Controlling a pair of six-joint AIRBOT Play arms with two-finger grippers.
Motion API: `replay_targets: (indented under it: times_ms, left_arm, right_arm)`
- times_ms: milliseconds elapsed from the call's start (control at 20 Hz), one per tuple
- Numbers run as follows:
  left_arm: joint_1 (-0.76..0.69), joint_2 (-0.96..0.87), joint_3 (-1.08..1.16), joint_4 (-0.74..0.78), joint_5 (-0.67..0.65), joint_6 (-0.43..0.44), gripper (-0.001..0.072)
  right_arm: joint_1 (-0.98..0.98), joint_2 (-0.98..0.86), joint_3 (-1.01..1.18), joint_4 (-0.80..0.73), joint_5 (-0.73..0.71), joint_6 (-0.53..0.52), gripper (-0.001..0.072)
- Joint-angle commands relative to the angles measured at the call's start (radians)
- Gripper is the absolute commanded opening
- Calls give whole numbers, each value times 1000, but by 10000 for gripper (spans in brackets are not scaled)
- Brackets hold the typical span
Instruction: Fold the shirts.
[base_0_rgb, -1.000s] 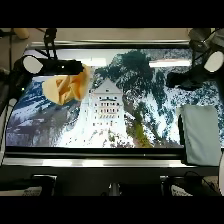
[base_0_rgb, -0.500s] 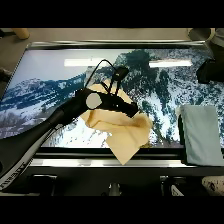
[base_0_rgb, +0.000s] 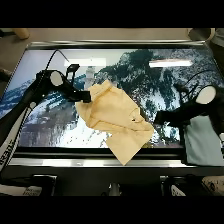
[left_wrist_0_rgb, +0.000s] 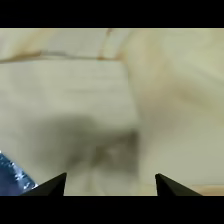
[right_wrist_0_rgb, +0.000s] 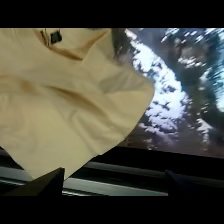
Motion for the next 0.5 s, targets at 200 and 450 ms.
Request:
replay_targets:
  times_ms: [200, 450]
  left_arm:
    - [12, -20, -187, -117, 203, -6, 610]
    - [-2, -50, -187, -122, 228, -6, 289]
  right_arm:
    - [2, -148, -268, 250, -191, -71, 686]
    - [2, -230, -333, 296, -241, -109, 685]
